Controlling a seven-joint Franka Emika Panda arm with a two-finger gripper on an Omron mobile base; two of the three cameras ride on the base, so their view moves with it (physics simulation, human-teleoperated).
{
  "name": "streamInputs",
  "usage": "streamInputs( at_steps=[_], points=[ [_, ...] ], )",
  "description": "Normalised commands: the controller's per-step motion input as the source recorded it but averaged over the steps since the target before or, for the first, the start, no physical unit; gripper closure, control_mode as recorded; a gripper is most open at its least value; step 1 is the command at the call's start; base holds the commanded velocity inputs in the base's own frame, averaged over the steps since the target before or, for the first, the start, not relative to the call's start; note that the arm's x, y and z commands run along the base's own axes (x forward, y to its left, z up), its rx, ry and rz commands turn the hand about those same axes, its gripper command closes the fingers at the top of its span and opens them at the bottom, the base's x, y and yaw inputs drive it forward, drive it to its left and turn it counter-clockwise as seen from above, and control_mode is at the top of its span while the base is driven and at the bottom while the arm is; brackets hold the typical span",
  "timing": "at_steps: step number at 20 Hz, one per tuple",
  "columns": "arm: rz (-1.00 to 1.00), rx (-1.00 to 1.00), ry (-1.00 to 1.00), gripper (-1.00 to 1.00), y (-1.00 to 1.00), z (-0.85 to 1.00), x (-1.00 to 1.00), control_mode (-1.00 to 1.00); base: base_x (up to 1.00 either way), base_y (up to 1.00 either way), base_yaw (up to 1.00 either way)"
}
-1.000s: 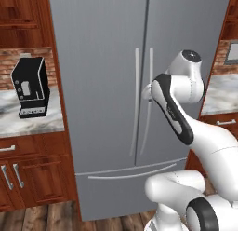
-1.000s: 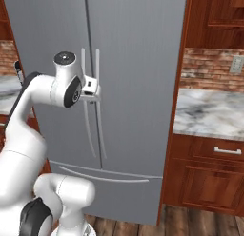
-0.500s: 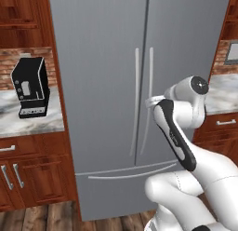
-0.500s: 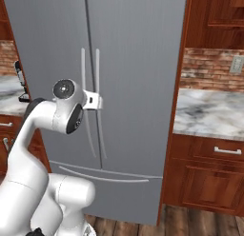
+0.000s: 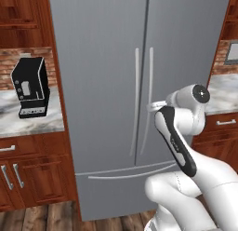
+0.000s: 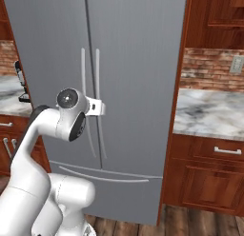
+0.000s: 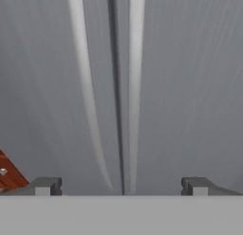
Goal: Gather the broccoli and sweet potato from the fridge and place them on a tray on the dining counter. Then gather the chicken drumstick and fish from the fridge and place them on the other tray.
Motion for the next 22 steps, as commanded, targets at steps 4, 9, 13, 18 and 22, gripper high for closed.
streamInputs(
  at_steps=[4, 9, 13, 18, 22],
  points=[
    [0.0, 0.0, 0.0, -1.0, -0.01, -0.08, 0.04, -1.0, 0.0, 0.0, 0.0],
    [0.0, 0.01, 0.0, -1.0, -0.03, -0.21, 0.33, -1.0, 0.0, 0.0, 0.0],
    [0.0, 0.02, 0.0, -1.0, -0.11, -0.33, 0.42, -1.0, 0.0, 0.0, 0.0],
    [0.0, 0.02, 0.0, -1.0, -0.08, -0.23, 0.41, -1.0, 0.0, 0.0, 0.0],
    [0.0, 0.01, 0.0, -1.0, 0.0, -0.14, 0.35, -1.0, 0.0, 0.0, 0.0]
  ],
)
